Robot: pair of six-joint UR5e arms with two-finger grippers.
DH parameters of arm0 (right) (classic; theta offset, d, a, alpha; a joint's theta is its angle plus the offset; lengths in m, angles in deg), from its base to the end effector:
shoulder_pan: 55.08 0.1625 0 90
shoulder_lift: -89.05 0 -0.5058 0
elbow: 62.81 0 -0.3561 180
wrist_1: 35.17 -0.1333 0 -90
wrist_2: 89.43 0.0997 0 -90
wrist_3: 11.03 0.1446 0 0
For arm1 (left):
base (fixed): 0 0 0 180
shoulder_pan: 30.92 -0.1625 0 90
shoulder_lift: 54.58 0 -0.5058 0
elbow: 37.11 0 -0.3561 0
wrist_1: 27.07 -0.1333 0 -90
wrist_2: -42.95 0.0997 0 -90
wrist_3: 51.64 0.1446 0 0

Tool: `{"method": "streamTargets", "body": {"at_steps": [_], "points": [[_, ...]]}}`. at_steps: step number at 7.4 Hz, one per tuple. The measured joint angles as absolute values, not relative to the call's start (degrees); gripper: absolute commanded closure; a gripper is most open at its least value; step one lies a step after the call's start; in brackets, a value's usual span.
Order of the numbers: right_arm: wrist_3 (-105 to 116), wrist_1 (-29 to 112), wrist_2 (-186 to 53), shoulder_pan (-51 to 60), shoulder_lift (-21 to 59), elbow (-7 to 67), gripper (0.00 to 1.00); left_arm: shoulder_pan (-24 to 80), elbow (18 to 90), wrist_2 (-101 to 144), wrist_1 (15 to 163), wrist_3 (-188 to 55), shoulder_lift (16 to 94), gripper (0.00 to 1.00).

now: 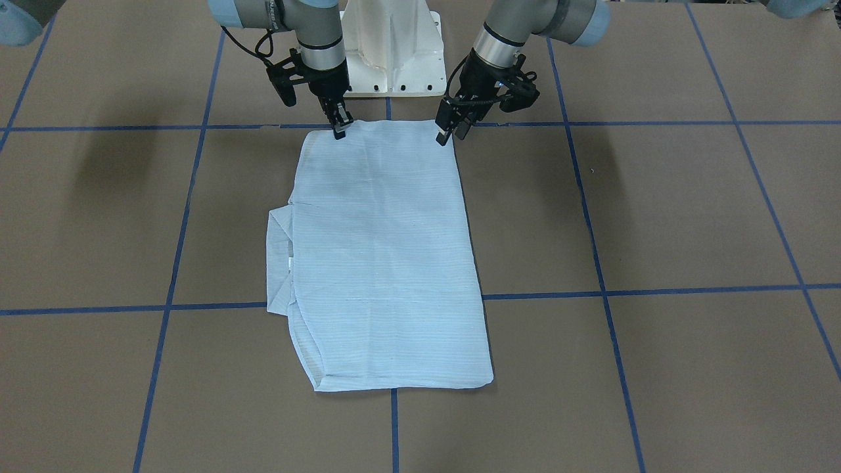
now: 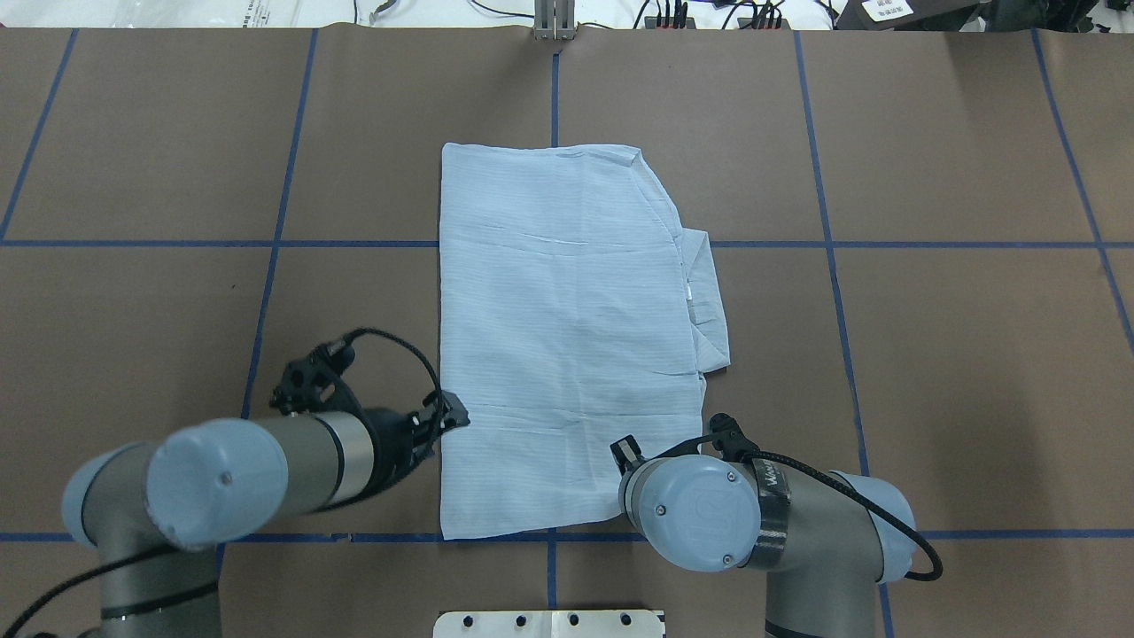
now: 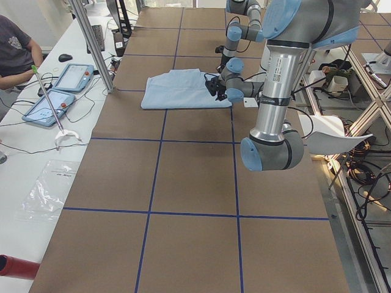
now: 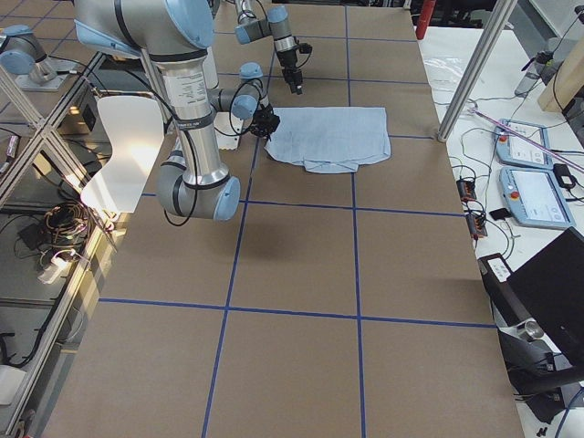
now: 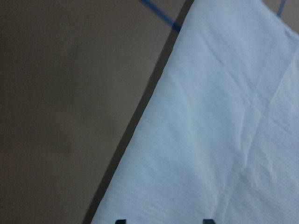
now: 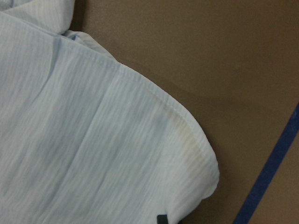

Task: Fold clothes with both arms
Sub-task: 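Grasp both near corners of the folded shirt with both grippers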

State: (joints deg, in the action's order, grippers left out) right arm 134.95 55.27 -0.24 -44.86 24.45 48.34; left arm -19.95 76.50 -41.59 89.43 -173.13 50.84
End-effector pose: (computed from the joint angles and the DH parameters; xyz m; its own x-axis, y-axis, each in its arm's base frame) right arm -0.6011 -0.2459 0.3893 0.2264 0.8829 0.4113 -0.6704 0.4476 -0.5918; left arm 0.5448 -0.2554 0.3947 0.2034 -0.5691 -0.7967 0.4464 0.7781 -0.4418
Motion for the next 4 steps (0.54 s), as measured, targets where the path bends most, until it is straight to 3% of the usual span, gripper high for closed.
{"method": "streamTargets", "body": {"at_steps": [4], "points": [[134.88,55.27,0.29,-44.8,24.43,48.37,1.0,-27.56,75.64,-38.35,84.4,-180.5,50.64,0.41]]}}
